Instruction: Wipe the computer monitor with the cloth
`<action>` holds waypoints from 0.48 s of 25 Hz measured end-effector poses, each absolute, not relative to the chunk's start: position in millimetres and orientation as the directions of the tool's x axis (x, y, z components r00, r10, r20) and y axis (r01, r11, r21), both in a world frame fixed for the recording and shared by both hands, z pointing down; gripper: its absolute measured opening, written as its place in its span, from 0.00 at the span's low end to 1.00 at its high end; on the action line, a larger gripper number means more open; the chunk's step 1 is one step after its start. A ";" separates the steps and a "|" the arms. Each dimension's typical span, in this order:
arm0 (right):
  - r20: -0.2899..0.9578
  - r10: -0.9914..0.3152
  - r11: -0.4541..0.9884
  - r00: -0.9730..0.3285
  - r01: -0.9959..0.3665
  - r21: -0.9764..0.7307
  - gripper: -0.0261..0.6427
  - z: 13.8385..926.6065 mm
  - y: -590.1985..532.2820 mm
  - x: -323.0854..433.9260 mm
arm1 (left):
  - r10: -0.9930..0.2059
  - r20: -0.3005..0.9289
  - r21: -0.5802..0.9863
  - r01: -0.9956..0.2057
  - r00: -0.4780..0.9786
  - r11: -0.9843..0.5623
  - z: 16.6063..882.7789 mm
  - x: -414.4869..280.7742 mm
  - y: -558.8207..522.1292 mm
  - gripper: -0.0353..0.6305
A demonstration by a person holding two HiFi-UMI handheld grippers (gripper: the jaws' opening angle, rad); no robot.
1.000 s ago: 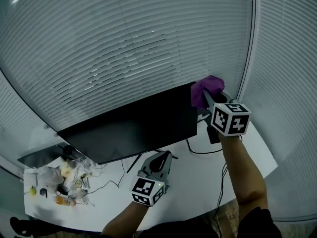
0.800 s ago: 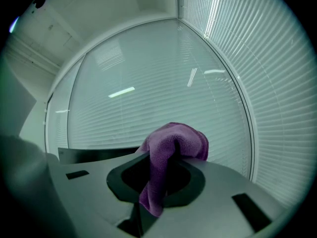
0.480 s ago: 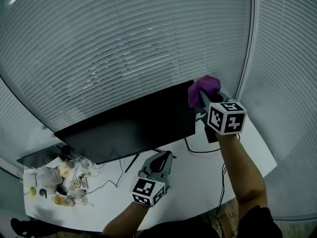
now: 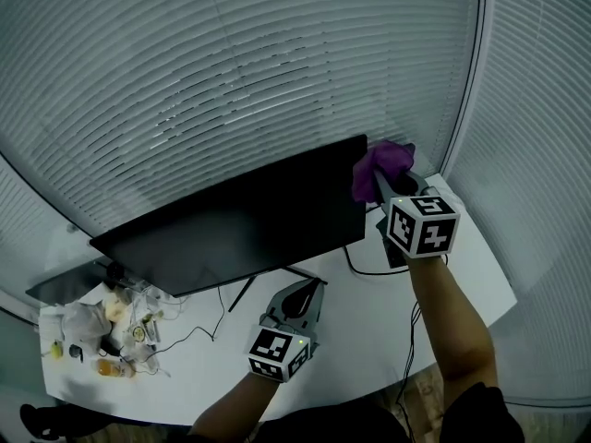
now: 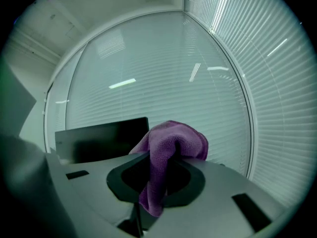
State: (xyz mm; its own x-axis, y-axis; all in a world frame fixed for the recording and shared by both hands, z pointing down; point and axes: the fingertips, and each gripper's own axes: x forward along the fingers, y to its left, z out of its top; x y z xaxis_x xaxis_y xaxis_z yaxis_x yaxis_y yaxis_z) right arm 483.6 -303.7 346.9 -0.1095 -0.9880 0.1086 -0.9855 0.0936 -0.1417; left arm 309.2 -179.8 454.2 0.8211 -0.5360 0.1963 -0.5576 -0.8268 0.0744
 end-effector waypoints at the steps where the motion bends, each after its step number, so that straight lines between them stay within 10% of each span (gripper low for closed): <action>1: 0.117 -0.987 0.091 -0.108 -0.986 -0.142 0.13 352.7 -302.7 483.2 | -0.533 0.200 0.078 -0.556 0.822 -0.828 457.9 309.3 -179.0 0.06; 12: 0.208 -0.973 0.061 -0.102 -0.978 -0.197 0.13 431.6 -301.5 480.2 | -0.510 0.270 0.106 -0.552 0.816 -0.827 504.2 302.8 -174.3 0.06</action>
State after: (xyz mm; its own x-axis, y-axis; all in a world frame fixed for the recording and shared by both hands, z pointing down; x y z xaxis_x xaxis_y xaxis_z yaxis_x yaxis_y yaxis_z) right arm 480.2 -301.5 431.6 -0.1024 -0.9728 0.2076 -0.9785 0.0609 -0.1972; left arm 302.8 -174.3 504.2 0.8165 -0.5102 0.2702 -0.5519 -0.8271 0.1059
